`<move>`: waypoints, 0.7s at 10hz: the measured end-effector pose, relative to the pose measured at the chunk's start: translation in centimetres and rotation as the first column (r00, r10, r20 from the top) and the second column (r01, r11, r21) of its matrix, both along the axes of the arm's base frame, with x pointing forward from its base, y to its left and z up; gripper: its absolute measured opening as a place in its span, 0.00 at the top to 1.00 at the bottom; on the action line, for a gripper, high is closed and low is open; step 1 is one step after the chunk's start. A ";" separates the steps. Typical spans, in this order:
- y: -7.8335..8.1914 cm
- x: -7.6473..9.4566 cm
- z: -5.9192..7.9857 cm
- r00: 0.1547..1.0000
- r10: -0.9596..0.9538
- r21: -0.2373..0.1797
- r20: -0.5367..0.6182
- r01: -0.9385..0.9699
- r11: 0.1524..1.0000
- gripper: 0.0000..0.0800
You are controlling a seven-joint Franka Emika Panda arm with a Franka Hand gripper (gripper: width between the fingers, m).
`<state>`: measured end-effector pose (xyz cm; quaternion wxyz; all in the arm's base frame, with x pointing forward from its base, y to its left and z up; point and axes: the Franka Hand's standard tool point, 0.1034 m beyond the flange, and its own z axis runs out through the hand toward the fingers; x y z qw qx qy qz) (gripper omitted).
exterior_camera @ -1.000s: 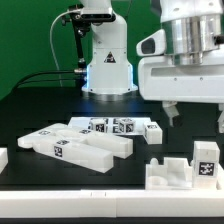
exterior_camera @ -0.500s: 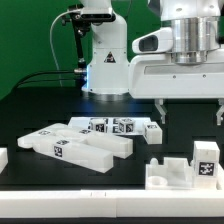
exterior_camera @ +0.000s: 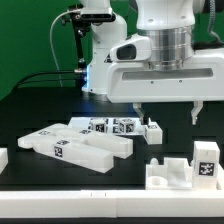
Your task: Assemble chair
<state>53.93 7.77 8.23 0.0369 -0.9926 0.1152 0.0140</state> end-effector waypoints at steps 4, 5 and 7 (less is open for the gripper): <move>0.6 -0.7 -0.4 0.997 0.057 -0.025 0.044 -0.055 0.998 0.19; 0.9 -1.2 -1.2 0.981 0.195 -0.026 0.008 -0.194 0.981 0.19; 0.6 -1.9 -1.5 0.969 0.247 -0.011 0.009 -0.247 0.969 0.19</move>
Offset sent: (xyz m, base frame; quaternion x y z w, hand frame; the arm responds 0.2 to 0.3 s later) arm 0.0000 0.0000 0.0000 0.0000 0.0000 0.0000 1.0000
